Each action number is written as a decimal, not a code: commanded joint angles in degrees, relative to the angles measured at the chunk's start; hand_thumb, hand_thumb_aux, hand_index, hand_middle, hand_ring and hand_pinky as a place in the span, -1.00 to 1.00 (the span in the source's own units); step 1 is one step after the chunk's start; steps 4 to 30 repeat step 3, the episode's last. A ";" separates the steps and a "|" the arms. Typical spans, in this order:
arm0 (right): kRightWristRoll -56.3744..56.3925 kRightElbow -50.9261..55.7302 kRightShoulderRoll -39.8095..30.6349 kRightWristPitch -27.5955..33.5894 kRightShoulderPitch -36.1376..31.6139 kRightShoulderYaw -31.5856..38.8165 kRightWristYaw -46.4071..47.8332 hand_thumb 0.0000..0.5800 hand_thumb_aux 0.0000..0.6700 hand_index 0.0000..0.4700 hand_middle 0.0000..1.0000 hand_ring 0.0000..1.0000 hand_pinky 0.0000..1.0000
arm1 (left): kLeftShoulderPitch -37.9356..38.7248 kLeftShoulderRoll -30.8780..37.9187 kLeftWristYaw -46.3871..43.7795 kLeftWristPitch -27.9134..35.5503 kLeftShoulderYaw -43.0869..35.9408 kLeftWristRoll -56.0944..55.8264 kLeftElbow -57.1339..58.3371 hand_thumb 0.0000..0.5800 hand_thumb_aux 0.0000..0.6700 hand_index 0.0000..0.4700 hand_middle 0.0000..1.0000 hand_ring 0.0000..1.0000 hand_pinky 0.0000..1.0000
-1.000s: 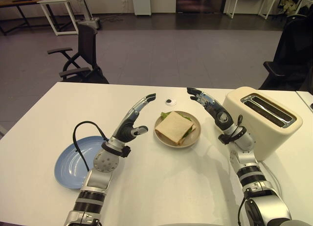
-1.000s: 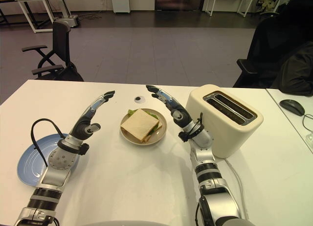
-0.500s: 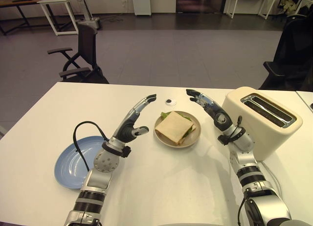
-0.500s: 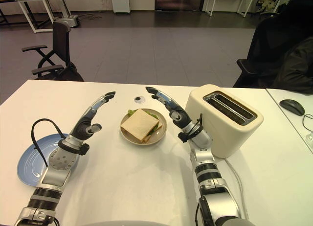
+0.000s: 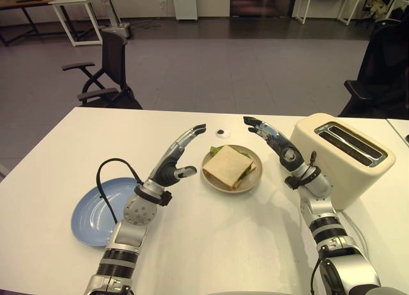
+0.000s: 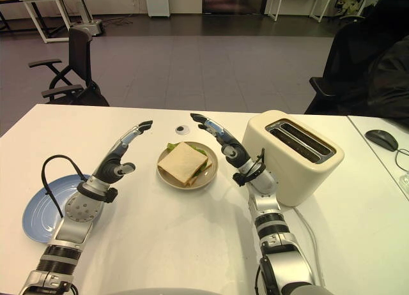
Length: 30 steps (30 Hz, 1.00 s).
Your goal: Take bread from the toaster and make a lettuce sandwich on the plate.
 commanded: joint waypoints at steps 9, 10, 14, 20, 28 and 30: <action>-0.27 0.24 -0.43 -0.16 -0.90 -0.55 0.27 -1.00 -1.00 -1.00 -1.00 -1.00 -1.00 | -0.21 -0.12 0.20 -0.36 0.18 1.14 0.16 -1.00 -1.00 -1.00 -1.00 -1.00 -1.00; -0.27 0.24 -0.43 -0.16 -0.90 -0.55 0.27 -1.00 -1.00 -1.00 -1.00 -1.00 -1.00 | -0.21 -0.12 0.20 -0.36 0.18 1.14 0.16 -1.00 -1.00 -1.00 -1.00 -1.00 -1.00; -0.27 0.24 -0.43 -0.16 -0.90 -0.55 0.27 -1.00 -1.00 -1.00 -1.00 -1.00 -1.00 | -0.21 -0.12 0.20 -0.36 0.18 1.14 0.16 -1.00 -1.00 -1.00 -1.00 -1.00 -1.00; -0.27 0.24 -0.43 -0.16 -0.90 -0.55 0.27 -1.00 -1.00 -1.00 -1.00 -1.00 -1.00 | -0.21 -0.12 0.20 -0.36 0.18 1.14 0.16 -1.00 -1.00 -1.00 -1.00 -1.00 -1.00; -0.27 0.24 -0.43 -0.16 -0.90 -0.55 0.27 -1.00 -1.00 -1.00 -1.00 -1.00 -1.00 | -0.21 -0.12 0.20 -0.36 0.18 1.14 0.16 -1.00 -1.00 -1.00 -1.00 -1.00 -1.00; -0.27 0.24 -0.43 -0.16 -0.90 -0.55 0.27 -1.00 -1.00 -1.00 -1.00 -1.00 -1.00 | -0.21 -0.12 0.20 -0.36 0.18 1.14 0.16 -1.00 -1.00 -1.00 -1.00 -1.00 -1.00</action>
